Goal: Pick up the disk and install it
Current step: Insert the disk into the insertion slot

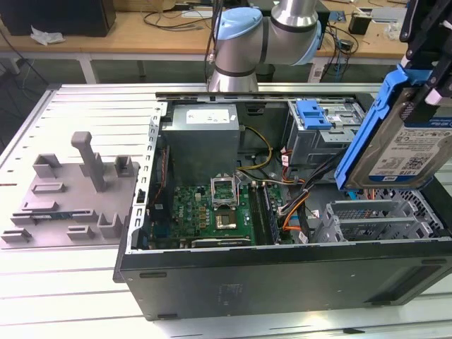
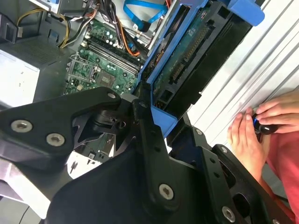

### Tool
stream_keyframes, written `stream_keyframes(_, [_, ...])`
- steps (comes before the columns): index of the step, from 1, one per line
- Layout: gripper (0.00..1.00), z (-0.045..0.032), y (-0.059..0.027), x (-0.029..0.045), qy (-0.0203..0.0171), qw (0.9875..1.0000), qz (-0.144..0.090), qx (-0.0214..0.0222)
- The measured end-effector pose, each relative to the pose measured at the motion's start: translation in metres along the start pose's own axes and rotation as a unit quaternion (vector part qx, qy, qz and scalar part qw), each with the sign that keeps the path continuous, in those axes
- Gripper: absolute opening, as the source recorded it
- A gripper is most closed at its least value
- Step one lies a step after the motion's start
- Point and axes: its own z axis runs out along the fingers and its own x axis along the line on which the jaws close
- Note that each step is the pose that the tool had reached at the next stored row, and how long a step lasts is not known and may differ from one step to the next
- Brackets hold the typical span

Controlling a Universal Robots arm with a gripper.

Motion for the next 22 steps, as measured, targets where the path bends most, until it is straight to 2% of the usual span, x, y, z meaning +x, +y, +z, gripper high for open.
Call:
stream_keyframes(7, [0.36, 0.0001, -0.0006, 0.0001, 0.0001, 1.0000, 0.000, 0.0000])
stream_keyframes(22, [0.36, 0.0020, -0.0078, -0.0001, 0.0002, 1.0000, 0.000, 0.0000])
